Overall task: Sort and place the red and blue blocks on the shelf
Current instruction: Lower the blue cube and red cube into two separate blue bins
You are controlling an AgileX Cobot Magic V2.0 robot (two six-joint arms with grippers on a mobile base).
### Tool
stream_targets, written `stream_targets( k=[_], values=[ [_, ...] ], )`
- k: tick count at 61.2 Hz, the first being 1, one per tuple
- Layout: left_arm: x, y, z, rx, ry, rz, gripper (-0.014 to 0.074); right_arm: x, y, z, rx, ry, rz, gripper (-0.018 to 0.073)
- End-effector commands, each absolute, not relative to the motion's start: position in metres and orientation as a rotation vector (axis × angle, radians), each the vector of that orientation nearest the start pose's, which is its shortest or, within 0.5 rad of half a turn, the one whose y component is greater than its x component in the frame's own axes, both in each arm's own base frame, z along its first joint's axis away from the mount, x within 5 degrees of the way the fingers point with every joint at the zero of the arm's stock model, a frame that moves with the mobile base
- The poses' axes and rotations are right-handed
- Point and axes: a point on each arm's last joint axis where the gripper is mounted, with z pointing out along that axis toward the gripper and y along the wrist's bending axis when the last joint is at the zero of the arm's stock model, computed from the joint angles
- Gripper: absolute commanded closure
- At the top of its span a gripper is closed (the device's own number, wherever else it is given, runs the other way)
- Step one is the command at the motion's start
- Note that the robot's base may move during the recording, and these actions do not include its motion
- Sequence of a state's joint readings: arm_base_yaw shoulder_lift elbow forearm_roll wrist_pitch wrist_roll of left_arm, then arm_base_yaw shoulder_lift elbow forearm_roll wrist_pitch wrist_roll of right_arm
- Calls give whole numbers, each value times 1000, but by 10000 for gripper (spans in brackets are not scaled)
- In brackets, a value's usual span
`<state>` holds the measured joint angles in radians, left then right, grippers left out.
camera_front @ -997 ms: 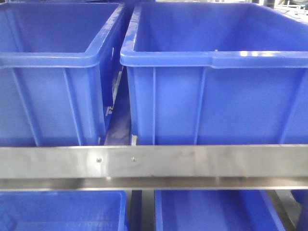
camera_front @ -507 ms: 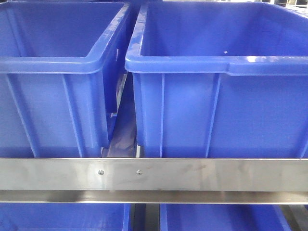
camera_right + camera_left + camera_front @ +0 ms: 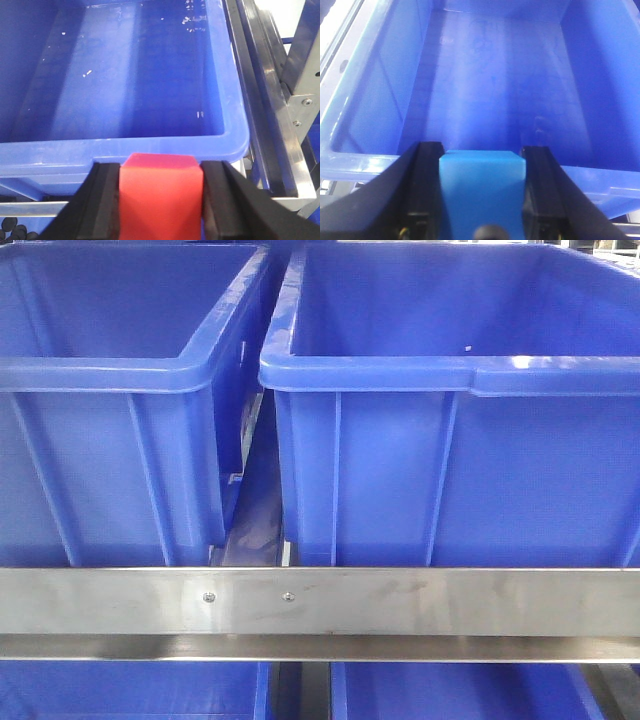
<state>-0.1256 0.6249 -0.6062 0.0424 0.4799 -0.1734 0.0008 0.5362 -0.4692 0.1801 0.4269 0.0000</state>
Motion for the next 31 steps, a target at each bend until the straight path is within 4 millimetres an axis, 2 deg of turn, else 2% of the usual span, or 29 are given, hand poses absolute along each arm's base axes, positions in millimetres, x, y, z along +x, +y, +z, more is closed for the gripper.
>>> stream_targets(
  k=[1, 31],
  values=[
    [127, -15, 339, -25, 1876, -172, 461, 114, 5, 308, 115, 1867, 172, 501],
    [127, -15, 339, -25, 1876, -172, 461, 114, 5, 308, 115, 1867, 172, 501]
  ],
)
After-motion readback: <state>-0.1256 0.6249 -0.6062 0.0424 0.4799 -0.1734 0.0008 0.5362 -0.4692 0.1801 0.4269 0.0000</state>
